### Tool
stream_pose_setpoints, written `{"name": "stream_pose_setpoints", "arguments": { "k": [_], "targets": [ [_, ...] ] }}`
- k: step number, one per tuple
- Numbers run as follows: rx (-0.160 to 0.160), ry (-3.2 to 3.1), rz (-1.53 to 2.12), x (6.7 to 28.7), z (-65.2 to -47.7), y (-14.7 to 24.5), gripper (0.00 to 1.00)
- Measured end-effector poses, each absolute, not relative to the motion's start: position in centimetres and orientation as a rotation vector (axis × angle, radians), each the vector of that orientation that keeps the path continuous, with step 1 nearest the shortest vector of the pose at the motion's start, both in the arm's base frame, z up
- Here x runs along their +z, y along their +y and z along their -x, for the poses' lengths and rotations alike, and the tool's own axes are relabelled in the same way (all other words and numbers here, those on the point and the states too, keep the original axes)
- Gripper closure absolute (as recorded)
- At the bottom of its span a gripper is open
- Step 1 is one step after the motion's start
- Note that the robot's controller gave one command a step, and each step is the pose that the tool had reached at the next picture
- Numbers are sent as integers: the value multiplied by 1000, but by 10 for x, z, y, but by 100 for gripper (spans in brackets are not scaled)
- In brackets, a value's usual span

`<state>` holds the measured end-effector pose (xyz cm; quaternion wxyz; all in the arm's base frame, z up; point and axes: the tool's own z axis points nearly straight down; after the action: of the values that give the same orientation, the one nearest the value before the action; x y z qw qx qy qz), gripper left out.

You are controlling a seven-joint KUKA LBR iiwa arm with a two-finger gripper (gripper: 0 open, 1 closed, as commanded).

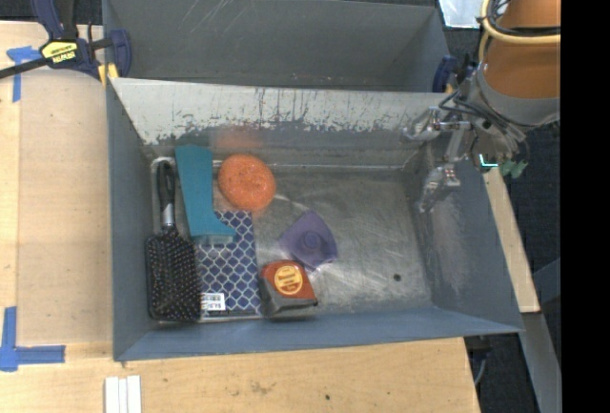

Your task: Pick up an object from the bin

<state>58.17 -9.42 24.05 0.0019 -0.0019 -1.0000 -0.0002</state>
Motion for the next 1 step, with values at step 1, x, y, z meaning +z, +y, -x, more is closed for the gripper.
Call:
{"name": "stream_pose_setpoints", "arguments": {
  "k": [1],
  "targets": [
    [1, -3146, 1, 245, -583, -94, 0]
  ]
}}
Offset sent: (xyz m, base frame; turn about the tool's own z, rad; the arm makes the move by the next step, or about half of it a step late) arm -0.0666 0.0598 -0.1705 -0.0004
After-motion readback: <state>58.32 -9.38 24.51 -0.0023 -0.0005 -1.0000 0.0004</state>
